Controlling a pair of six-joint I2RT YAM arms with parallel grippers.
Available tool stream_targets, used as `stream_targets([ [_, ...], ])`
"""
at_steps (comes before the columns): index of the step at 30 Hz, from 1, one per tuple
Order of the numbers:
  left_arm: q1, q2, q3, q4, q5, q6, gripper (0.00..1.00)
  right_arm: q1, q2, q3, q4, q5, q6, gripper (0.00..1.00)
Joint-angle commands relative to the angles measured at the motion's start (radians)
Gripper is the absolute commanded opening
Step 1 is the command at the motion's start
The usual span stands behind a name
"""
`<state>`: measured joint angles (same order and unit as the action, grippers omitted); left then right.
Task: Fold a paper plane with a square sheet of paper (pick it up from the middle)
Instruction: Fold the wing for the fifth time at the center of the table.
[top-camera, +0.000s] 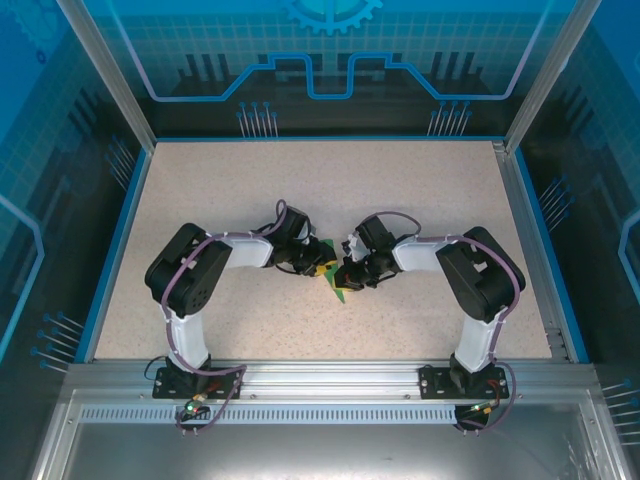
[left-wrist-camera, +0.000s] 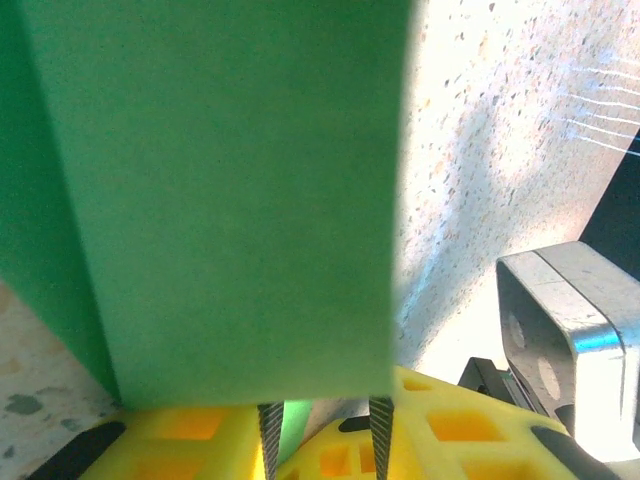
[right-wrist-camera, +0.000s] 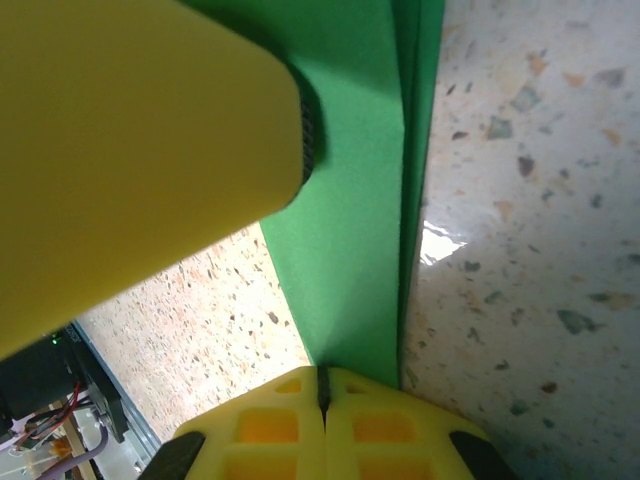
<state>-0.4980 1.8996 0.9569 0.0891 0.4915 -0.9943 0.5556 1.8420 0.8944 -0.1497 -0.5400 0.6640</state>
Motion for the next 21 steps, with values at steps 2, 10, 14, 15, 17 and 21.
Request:
stream_targets([
  [2, 0.05, 0.036, 0.032, -0.053, -0.046, 0.045, 0.33, 0.0, 0.073, -0.039, -0.225, 0.129, -0.032, 0.0],
  [10, 0.091, 0.061, 0.065, -0.054, -0.031, 0.079, 0.33, 0.005, 0.085, -0.04, -0.228, 0.123, -0.04, 0.0],
  [14, 0.117, 0.071, 0.085, -0.066, -0.028, 0.1, 0.34, 0.009, 0.089, -0.04, -0.228, 0.12, -0.044, 0.0],
  [15, 0.124, 0.076, 0.093, -0.072, -0.026, 0.108, 0.34, 0.008, 0.091, -0.04, -0.229, 0.117, -0.046, 0.0],
  [17, 0.136, 0.081, 0.107, -0.075, -0.014, 0.124, 0.34, 0.012, 0.091, -0.041, -0.229, 0.117, -0.047, 0.0],
  [21, 0.163, 0.104, 0.149, -0.1, -0.001, 0.162, 0.34, 0.015, 0.097, -0.039, -0.232, 0.112, -0.057, 0.0],
])
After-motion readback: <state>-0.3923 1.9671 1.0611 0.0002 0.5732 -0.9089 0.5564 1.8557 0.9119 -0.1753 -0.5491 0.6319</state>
